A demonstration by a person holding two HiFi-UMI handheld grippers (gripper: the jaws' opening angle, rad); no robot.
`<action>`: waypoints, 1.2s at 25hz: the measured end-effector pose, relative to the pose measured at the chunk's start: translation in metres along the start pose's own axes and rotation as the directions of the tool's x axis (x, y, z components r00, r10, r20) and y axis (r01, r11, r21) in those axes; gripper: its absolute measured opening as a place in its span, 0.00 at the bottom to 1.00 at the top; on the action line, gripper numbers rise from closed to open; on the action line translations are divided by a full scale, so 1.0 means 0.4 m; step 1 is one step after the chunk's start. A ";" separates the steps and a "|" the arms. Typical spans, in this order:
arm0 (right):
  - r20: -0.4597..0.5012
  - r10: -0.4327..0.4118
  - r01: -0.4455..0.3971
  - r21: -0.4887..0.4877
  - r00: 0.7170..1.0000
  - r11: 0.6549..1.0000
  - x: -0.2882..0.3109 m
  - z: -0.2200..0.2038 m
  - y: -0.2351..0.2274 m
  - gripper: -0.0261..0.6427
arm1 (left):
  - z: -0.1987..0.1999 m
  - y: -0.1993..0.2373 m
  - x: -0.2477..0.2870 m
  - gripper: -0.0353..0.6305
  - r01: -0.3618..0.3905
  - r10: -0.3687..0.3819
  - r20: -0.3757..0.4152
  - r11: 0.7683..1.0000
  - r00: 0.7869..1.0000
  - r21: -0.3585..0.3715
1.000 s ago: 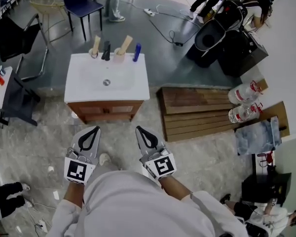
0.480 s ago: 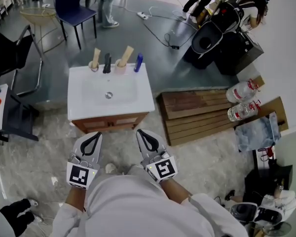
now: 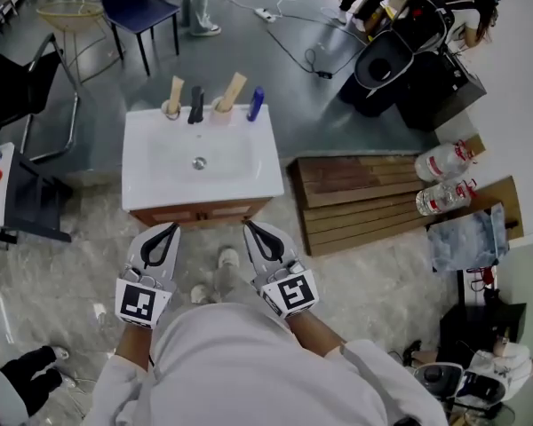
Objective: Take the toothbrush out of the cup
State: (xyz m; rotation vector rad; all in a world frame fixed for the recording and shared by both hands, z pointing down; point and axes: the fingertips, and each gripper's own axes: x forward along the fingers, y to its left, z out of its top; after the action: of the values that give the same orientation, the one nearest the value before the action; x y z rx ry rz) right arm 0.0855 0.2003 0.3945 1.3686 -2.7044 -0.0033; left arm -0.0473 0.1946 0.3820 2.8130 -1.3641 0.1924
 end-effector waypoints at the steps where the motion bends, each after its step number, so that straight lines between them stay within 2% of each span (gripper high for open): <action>1: 0.002 0.007 -0.007 0.003 1.000 1.000 0.011 -0.004 -0.007 0.04 | -0.002 0.007 0.010 0.06 -0.006 0.006 -0.004 1.000 1.000 0.003; 7: 0.012 0.049 -0.049 0.014 0.999 0.999 0.090 -0.014 -0.083 0.04 | -0.016 0.058 0.100 0.06 -0.046 0.046 -0.005 0.999 0.999 0.012; 17: 0.015 0.104 -0.104 0.015 0.994 0.994 0.214 -0.021 -0.254 0.04 | 0.020 0.112 0.283 0.06 -0.086 0.086 -0.023 0.996 0.996 0.022; 25: -0.014 0.144 -0.143 0.028 0.990 0.989 0.266 -0.044 -0.288 0.04 | -0.002 0.146 0.323 0.06 -0.128 0.128 -0.038 0.992 0.991 -0.005; 30: -0.033 0.141 -0.140 0.028 0.989 0.990 0.310 -0.044 -0.294 0.04 | -0.011 0.200 0.349 0.06 -0.134 0.133 -0.038 0.991 0.990 -0.017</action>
State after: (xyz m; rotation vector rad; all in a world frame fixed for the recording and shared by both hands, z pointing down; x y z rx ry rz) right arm 0.1090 0.0319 0.4179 1.1698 -2.7745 0.0670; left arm -0.0246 0.0361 0.3988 2.6893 -1.5381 0.2299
